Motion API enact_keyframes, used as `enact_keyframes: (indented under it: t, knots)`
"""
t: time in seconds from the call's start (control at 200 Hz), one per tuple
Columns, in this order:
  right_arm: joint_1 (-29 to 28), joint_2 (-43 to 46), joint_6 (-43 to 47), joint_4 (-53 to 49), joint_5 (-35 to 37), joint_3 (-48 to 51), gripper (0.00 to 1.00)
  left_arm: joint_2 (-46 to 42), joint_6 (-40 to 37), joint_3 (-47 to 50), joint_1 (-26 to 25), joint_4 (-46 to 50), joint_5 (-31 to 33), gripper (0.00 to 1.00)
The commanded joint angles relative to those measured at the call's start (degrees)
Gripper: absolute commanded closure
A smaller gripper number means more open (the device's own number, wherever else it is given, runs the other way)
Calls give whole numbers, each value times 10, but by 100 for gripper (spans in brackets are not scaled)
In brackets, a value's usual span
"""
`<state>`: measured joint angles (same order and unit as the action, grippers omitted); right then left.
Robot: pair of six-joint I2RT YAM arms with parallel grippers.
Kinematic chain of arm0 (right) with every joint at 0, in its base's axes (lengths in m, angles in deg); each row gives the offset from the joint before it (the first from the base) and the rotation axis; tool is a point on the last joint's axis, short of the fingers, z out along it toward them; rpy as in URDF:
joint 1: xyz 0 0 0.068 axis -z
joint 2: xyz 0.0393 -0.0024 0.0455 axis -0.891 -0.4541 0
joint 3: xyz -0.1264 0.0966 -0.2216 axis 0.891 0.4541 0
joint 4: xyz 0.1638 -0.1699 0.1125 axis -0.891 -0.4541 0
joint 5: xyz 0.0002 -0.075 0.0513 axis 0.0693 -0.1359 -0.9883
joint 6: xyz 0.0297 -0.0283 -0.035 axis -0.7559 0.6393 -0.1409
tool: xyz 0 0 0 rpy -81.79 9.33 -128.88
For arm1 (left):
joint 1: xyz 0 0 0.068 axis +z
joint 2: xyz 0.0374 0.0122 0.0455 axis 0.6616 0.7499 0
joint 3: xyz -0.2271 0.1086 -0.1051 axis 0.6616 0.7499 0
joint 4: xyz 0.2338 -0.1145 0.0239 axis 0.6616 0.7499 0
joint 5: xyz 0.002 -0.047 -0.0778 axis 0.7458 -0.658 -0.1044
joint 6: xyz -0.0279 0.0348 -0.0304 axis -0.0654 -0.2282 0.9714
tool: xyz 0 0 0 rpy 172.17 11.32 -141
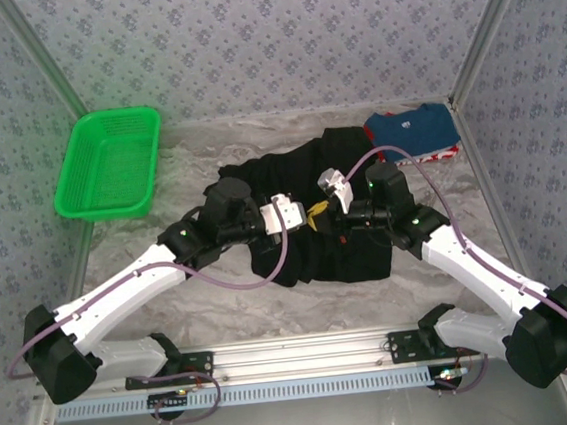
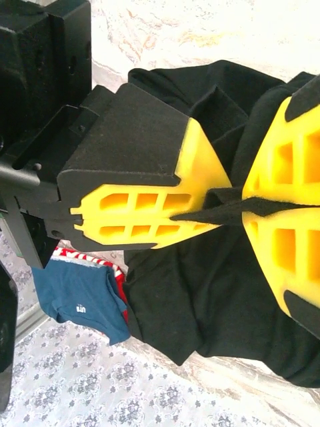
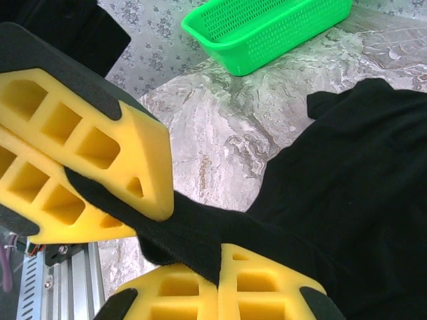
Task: Fold the inside-out t-shirt
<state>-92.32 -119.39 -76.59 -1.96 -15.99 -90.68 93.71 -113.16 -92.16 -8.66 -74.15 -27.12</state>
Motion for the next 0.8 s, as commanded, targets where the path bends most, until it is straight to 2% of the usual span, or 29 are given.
enact_keyframes:
  t: [0.0, 0.12, 0.285, 0.4, 0.67, 0.794]
  knots:
    - [4, 6, -13, -25, 46, -21, 100, -30, 48, -9, 17, 6, -12, 100]
    - [4, 21, -45, -94, 143, -40, 67, -53, 136, -7, 51, 10, 22, 100]
    - [7, 37, -132, -241, 359, -48, 44, -103, 270, -5, 93, 65, 88, 100]
    - [8, 6, -175, -276, 445, -30, 40, -138, 321, -8, 133, 133, 103, 100]
    - [12, -182, -220, -189, 498, -53, 38, -186, 340, 3, 186, 224, 146, 100]
    - [22, -258, -238, -173, 475, -70, 42, -198, 347, 12, 190, 229, 141, 100]
